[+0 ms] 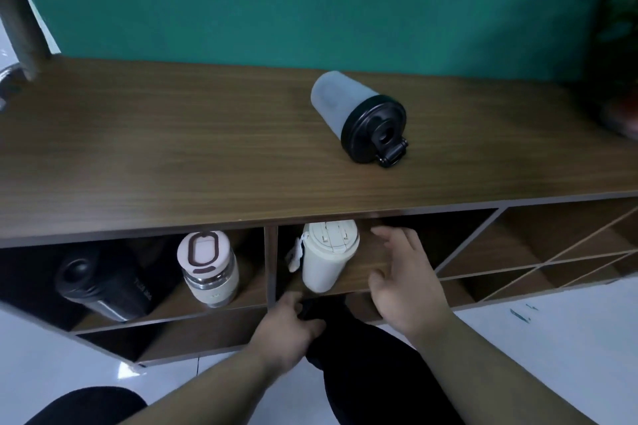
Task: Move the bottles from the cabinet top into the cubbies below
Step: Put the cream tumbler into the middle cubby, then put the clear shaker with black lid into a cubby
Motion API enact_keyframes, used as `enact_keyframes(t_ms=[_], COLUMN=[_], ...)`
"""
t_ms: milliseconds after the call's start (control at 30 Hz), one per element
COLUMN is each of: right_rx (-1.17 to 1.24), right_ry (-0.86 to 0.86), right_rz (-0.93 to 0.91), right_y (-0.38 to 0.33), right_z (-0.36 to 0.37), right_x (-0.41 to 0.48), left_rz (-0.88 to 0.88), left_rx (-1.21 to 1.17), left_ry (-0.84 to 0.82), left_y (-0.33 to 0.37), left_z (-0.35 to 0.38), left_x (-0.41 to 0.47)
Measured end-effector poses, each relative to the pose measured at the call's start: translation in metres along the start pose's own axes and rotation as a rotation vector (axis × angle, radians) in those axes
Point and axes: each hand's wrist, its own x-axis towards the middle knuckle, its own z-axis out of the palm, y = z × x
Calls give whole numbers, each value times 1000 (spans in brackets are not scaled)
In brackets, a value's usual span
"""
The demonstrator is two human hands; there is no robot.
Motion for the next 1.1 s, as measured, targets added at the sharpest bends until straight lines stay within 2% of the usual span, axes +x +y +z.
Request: enact_keyframes(t_ms=[133,400,667,833,1100], right_rx=[100,400,240,362,376], right_ry=[109,346,324,277,400], right_rz=[47,106,124,200,182], right_y=[-9,-65,-125,-129,-127], right_z=[-15,-49,-68,-57,-40], right_x=[-22,-41,26,64,75], left_rz=[48,239,290,309,302], left_rx=[31,10,-67,-97,-111], left_ry=[-72,-61,-89,-114,-89], left_y=[12,29,38,35,30], left_z=[-20,-32,-40,-45,-42], left_x=[-19,-45,-45,-34,-25])
